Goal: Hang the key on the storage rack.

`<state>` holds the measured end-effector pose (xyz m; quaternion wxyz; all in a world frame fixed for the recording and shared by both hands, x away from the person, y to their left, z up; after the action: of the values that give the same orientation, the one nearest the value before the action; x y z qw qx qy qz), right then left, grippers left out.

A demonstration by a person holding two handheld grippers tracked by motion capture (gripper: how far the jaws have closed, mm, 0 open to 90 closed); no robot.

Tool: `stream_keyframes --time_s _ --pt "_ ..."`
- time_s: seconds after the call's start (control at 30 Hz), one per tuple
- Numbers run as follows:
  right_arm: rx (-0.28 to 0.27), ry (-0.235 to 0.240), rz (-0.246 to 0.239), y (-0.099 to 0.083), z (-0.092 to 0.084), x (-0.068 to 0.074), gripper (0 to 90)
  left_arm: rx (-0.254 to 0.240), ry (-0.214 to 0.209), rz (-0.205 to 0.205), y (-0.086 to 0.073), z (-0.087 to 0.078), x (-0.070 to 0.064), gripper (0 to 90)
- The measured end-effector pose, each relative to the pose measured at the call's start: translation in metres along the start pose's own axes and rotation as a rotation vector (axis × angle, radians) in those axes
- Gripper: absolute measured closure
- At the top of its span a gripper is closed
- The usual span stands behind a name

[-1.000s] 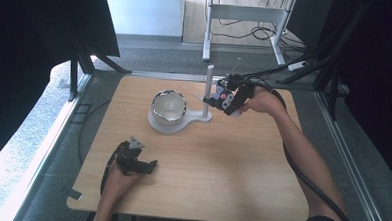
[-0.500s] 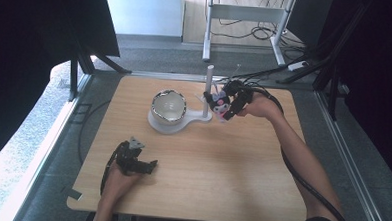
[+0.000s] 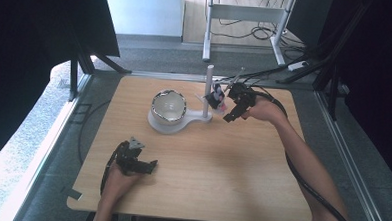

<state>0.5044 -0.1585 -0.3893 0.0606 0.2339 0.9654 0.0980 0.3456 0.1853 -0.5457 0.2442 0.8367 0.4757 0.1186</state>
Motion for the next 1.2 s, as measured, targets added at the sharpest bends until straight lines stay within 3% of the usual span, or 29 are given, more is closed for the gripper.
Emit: stream_keyframes --time_s 0.33,1.2 --pt "-0.02 -0.015 0.005 -0.021 -0.005 0.012 3.5 0.0 0.001 0.0 0.0 0.0 0.0 0.0" --pt "-0.058 -0.051 0.001 -0.077 -0.015 0.033 3.1 0.0 0.001 0.0 0.0 0.0 0.0 0.0"
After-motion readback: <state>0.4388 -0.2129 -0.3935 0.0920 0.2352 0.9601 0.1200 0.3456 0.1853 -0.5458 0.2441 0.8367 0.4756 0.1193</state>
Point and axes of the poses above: each handheld gripper's, and its own axes: z roughly forward along the jaws, y roughly out of its top, x roughly to its left, the point moved 3 cm from there along z, roughly forward along the jaws, and after that the axes turned 10 degrees about x, right-handed, at the moved point
